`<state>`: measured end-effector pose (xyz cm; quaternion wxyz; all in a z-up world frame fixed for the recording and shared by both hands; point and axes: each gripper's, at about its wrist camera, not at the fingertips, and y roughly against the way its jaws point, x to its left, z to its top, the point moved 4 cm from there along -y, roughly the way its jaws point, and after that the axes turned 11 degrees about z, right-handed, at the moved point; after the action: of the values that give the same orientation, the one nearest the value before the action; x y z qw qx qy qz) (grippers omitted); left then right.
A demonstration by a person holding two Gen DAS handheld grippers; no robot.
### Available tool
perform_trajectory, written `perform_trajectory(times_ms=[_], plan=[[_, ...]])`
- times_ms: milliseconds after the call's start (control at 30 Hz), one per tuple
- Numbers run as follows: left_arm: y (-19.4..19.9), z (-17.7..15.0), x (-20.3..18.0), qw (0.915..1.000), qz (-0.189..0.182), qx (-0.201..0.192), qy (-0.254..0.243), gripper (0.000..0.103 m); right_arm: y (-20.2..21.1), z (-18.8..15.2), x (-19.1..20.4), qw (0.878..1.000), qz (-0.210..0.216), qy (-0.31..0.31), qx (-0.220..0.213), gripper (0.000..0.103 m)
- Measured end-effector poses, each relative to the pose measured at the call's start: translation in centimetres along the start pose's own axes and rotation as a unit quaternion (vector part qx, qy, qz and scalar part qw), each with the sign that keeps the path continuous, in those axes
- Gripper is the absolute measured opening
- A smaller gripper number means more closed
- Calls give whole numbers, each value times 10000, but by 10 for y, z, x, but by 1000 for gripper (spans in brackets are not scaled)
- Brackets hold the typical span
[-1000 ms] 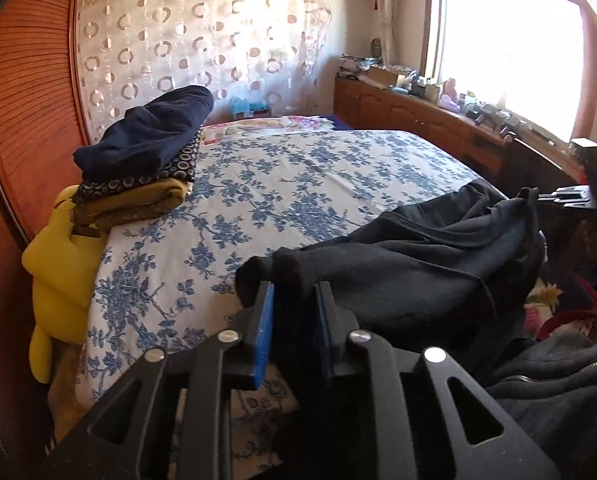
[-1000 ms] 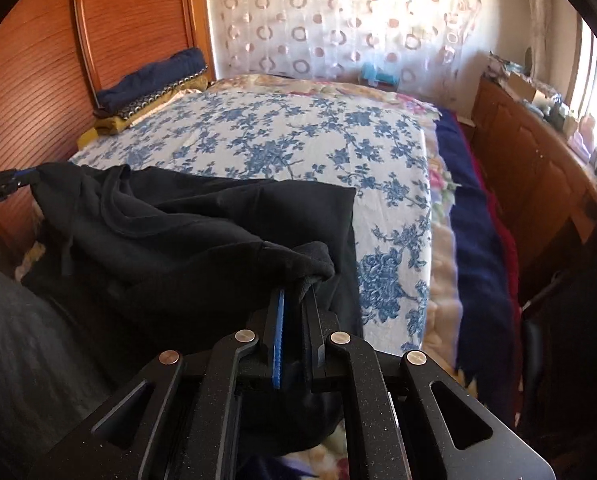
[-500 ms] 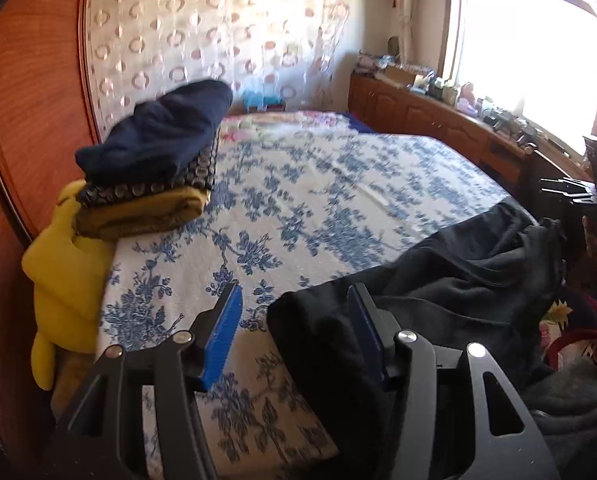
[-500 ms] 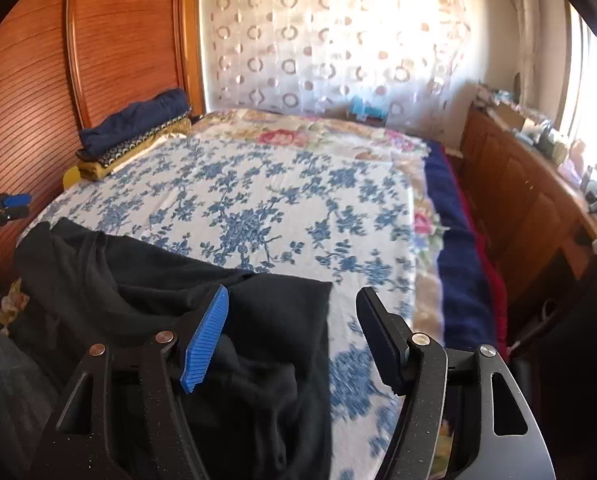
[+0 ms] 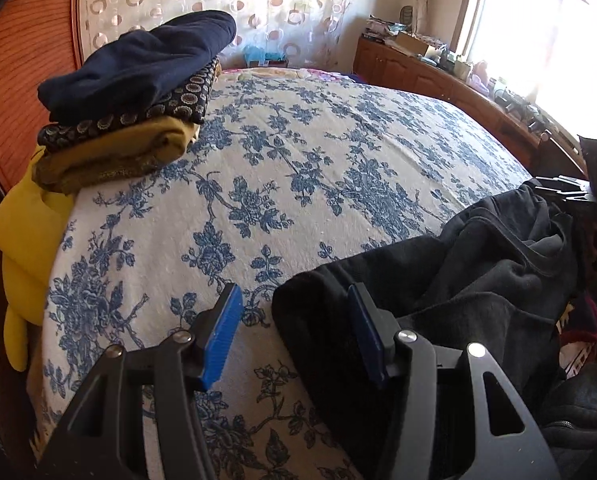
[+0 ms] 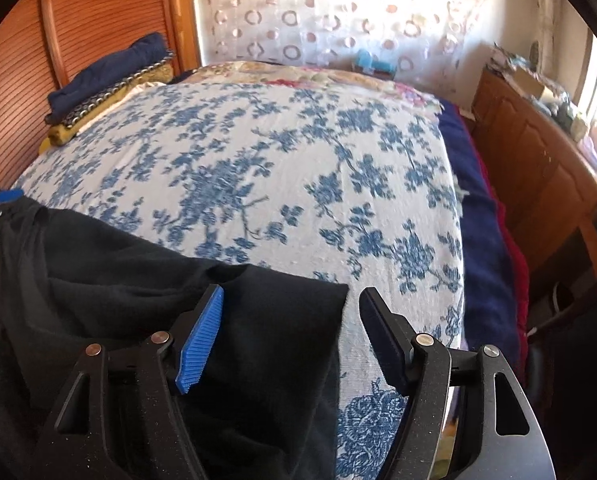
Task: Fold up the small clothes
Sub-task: 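Lift the collar edge with both grippers, fold it over toward the hem, release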
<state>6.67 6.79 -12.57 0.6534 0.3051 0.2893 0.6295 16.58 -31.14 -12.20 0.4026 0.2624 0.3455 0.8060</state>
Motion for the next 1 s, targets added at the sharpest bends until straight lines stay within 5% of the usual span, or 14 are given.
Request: perform_trajectory(times_ms=[200,267,300,367,467,500,667,1000], plan=[[4,-3,0,9999,-97,-65,30,51,0,-5,-4,9994,238,-257,-29,72],[6,-4,-3,9997,-238,-91,0,37,-1,-7,-3,9991,309,-296,-55,71],[7,-5,-4,9994,-332,-90,-5,34,0,-8,-2,9990,348,-285,-71,65],[9,-6,-7,9988,-478,-93,-19,12,2,-9,4,9982,513,-299,-94,46],[18,-3,-12,9971,-743,-175,3,6,3,-14,21,9970,729,-260,-82,15],[25,0,-15,9965,-788,-261,-12,5,6,-16,27,9977,636,-187,-108,12],[87,21,-28,9868,-1304,-963,31,5,62,-12,54,9962,484,86,-712,10],[210,59,-20,9654,-1107,-2360,82,4,202,21,100,9825,46,489,-1797,9]])
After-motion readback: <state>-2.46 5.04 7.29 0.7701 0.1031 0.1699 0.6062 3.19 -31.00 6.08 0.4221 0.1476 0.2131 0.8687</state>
